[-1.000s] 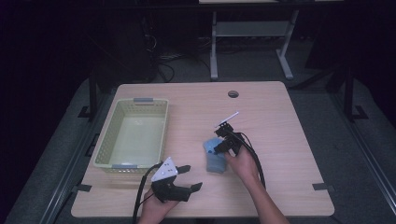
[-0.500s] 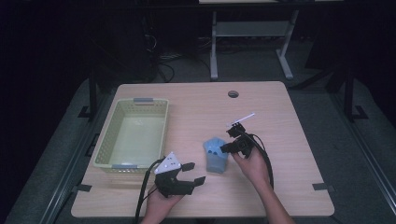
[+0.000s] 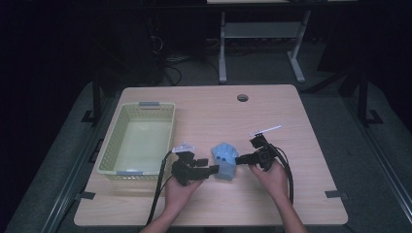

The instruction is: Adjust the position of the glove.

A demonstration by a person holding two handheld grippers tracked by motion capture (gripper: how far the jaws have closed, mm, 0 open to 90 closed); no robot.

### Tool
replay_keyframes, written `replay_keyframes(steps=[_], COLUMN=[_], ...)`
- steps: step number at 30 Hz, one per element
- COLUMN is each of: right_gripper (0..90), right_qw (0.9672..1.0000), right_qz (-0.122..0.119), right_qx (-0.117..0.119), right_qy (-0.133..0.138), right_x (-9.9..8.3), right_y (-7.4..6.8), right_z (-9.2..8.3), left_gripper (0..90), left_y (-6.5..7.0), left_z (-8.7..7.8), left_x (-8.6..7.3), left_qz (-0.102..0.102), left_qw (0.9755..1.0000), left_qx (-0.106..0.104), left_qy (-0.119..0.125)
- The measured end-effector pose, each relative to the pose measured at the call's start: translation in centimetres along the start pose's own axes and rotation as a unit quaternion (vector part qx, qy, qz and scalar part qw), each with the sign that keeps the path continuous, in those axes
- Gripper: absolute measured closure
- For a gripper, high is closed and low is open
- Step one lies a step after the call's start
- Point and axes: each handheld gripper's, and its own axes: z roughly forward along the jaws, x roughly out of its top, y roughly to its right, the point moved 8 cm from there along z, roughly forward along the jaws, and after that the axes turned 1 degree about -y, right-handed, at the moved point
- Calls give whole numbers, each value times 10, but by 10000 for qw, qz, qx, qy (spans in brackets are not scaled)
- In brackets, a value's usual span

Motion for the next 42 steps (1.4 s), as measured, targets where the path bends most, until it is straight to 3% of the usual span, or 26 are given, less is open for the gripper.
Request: replay_keyframes(steps=[4, 10, 15, 24, 31, 32, 42], right_gripper=[597, 579, 580, 614, 611, 613, 623], right_qw=[9990, 9983, 9976, 9947, 9944, 9934, 9925], right_qz=[284, 399, 507, 772, 774, 884, 922], right_qx=[331, 409, 459, 684, 714, 726, 806], right_qy=[63, 107, 71, 7, -20, 0, 9], right_x=[-3, -1, -4, -11, -12, -12, -12], right_y=[2, 4, 5, 7, 7, 6, 0], right_z=[6, 7, 11, 19, 21, 22, 26], left_gripper=[452, 463, 467, 542, 588, 591, 617], left_y=[-9, -20, -23, -28, -26, -26, -27], left_z=[10, 19, 23, 29, 34, 35, 38], left_x=[1, 1, 1, -2, -4, -5, -7], left_qz=[-446, -910, -1146, -1326, -1455, -1504, -1607], left_qw=[9988, 9952, 9927, 9897, 9873, 9864, 9847], left_qx=[60, 30, -84, -182, -289, -302, -309], left_qy=[-216, -345, -362, -511, -573, -589, -592])
